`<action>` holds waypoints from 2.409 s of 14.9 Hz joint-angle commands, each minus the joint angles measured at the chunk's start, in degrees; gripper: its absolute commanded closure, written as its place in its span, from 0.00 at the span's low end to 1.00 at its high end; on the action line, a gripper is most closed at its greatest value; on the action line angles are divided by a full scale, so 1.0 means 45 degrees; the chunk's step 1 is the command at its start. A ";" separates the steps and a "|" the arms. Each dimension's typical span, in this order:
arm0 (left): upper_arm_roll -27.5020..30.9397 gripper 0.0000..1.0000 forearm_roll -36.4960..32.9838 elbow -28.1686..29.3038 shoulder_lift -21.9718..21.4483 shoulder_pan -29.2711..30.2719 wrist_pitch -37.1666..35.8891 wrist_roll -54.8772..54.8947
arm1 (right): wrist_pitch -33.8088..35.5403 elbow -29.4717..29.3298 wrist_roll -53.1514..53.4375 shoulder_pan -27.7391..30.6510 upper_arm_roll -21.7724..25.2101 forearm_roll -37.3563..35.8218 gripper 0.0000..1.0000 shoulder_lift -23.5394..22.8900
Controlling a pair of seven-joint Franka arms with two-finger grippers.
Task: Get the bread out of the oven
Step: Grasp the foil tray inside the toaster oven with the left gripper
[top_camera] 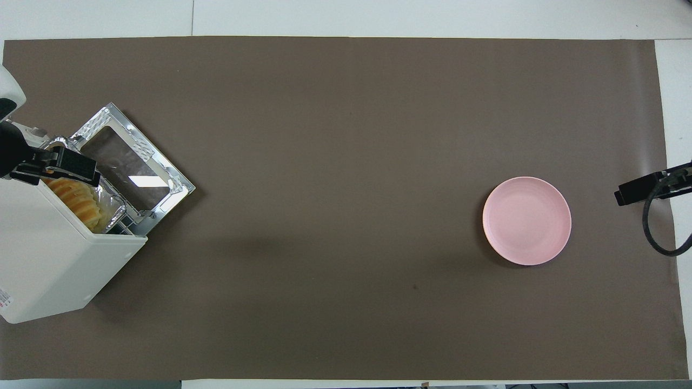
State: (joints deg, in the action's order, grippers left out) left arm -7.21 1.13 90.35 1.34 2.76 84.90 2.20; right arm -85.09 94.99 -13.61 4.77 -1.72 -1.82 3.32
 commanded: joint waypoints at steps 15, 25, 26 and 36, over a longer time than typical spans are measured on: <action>0.0060 0.00 0.0218 0.0663 -0.0142 0.0168 0.2165 -0.2982 | 0.0120 0.0082 -0.0256 0.0132 -0.0106 -0.0181 0.00 0.0120; 0.0489 0.00 -0.1579 0.0274 0.2983 0.1047 0.5310 -0.4591 | 0.0120 0.0082 -0.0256 0.0132 -0.0106 -0.0181 0.00 0.0121; 0.0490 0.00 -0.1598 0.0293 0.3081 0.0950 0.5410 -0.4901 | 0.0139 0.0082 -0.0256 0.0132 -0.0106 -0.0181 0.00 0.0121; 0.0490 0.00 -0.2360 0.2496 0.2811 0.0287 0.6287 -0.8886 | 0.0139 0.0082 -0.0256 0.0210 -0.0106 -0.0181 0.00 0.0121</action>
State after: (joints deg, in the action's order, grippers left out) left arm -5.45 -7.87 96.31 16.81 5.57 110.28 -34.14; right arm -85.09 94.99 -13.61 4.83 -1.59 -1.82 3.32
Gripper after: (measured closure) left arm 0.000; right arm 0.000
